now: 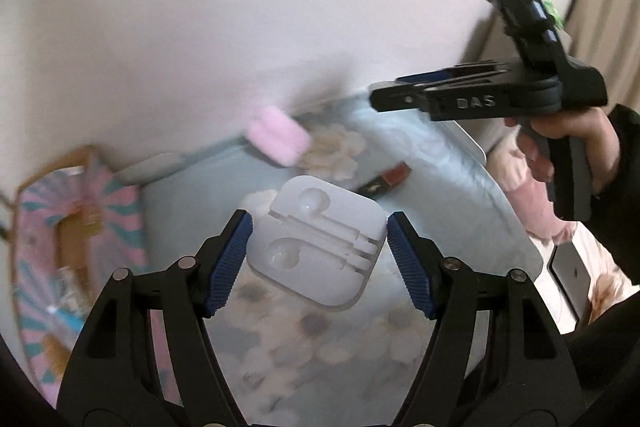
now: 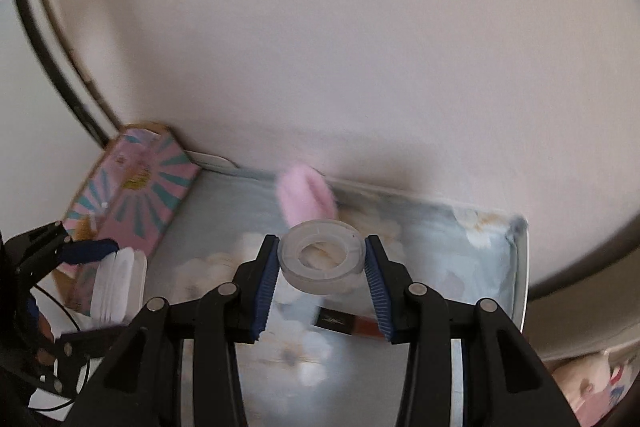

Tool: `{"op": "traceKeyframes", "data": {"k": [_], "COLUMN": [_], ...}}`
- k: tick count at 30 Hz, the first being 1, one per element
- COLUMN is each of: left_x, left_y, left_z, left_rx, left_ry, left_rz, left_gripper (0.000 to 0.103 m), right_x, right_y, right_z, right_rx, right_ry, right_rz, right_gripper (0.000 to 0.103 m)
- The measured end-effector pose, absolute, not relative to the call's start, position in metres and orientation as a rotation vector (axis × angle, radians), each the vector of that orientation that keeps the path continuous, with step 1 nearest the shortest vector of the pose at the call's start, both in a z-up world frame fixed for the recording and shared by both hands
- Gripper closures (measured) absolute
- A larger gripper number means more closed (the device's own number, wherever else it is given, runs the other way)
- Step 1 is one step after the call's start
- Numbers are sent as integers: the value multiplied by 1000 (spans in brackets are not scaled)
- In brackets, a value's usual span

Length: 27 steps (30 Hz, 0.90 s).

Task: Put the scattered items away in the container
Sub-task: 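Carry the earbud case and tape roll into the box and release both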

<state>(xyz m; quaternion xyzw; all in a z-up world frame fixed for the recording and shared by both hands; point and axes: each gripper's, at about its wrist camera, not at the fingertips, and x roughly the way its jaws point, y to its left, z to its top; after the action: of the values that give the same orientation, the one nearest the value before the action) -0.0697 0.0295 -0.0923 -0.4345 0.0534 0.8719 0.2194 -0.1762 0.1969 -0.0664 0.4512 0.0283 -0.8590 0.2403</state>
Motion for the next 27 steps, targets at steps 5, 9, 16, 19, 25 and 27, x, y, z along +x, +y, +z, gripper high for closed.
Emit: {"op": "traceKeyframes", "data": {"k": [5,9,16,19,25,27], "left_x": [-61,-50,-35,-28,-10,-4], "left_y": [-17,-62,-140,-164,-202,-212], "left_z": [-63,-43,-30,-34,-61,-74], "left_rx": [-1231,-1258,-1312,-1335,-1417,-1456], "left_ry": [36,-50,-156,-171,-261,-292], "left_rz": [2518,2615,2752,2789,2807,2795], "left_gripper": [35,35,35,35,35,35], "right_x": [-168,-164,-155,-150,-140,-135], "right_y": [153,111,26,-12,-82,-98], "right_z": [-33,-10,5,0,-28,-37], "right_rx": [1148,1078,1010,1013,1069,1083], "right_ry": [125,174,240,263,297,317], "right_rz": [-2299,-2249,-2134,-2083,-1969,-1937], "right_gripper": [64,64,64,64,64,64]}}
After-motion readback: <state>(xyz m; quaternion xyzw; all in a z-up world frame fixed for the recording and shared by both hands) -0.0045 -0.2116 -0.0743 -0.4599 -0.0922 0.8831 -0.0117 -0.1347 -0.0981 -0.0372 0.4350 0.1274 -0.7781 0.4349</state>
